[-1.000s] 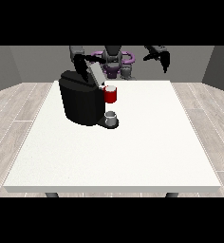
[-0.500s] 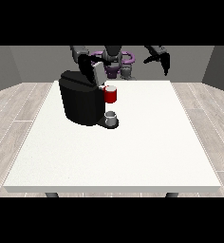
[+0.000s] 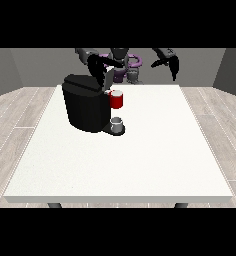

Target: Insert the coffee pod into the coffee machine and close the lid

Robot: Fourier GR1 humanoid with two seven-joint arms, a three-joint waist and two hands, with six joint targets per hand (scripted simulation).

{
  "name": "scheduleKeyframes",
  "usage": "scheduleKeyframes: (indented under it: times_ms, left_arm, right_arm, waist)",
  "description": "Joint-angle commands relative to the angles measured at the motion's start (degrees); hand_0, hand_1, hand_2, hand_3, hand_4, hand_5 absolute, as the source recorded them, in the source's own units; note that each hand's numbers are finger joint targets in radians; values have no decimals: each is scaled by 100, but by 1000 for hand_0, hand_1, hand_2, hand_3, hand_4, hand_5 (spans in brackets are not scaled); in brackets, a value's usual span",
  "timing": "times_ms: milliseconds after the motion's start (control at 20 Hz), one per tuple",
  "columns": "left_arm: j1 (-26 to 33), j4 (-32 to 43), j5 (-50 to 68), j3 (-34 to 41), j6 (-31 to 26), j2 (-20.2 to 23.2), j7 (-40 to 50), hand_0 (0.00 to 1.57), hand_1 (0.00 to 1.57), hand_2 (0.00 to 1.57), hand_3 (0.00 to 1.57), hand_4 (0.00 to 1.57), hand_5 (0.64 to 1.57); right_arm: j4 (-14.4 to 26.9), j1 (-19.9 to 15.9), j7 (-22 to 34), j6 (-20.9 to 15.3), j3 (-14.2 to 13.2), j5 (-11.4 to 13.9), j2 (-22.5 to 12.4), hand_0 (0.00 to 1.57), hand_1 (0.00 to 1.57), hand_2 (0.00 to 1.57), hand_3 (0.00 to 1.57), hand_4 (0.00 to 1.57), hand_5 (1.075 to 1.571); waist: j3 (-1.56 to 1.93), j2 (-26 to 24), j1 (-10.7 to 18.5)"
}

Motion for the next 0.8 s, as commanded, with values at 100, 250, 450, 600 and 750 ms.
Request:
scheduleKeyframes:
  times_ms: [100, 250, 450, 600, 750]
  left_arm:
    - [-309, -13, -39, -66, -38, 47, 46, 0, 0, 0, 0, 327, 1571]
    - [-252, -52, -99, -309, -95, -116, -12, 0, 0, 0, 0, 331, 1571]
    - [-665, 60, 28, -109, -103, -14, -18, 0, 0, 0, 0, 379, 1571]
    - [-619, 67, -26, -242, -136, -75, 68, 0, 0, 0, 0, 438, 1571]
    - [-654, 12, 1, -267, -214, -50, -116, 0, 0, 0, 0, 397, 1571]
  right_arm:
    - [-224, -553, -213, 71, 437, 343, 110, 0, 0, 0, 0, 87, 1571]
    - [-362, -825, 127, -52, 379, 383, 32, 0, 0, 0, 0, 219, 1571]
    - [-576, -1063, 410, -108, 445, 523, -43, 0, 0, 0, 0, 241, 1571]
    - [-764, -1047, 600, -158, 384, 500, -79, 0, 0, 0, 0, 127, 1571]
    - [-993, -915, 729, -137, 458, 594, -164, 0, 0, 0, 0, 87, 1571]
  waist:
    - [-56, 247, 431]
    - [-57, 199, 727]
    - [-60, 481, 861]
    - [-53, 577, 1089]
    - [-53, 661, 1285]
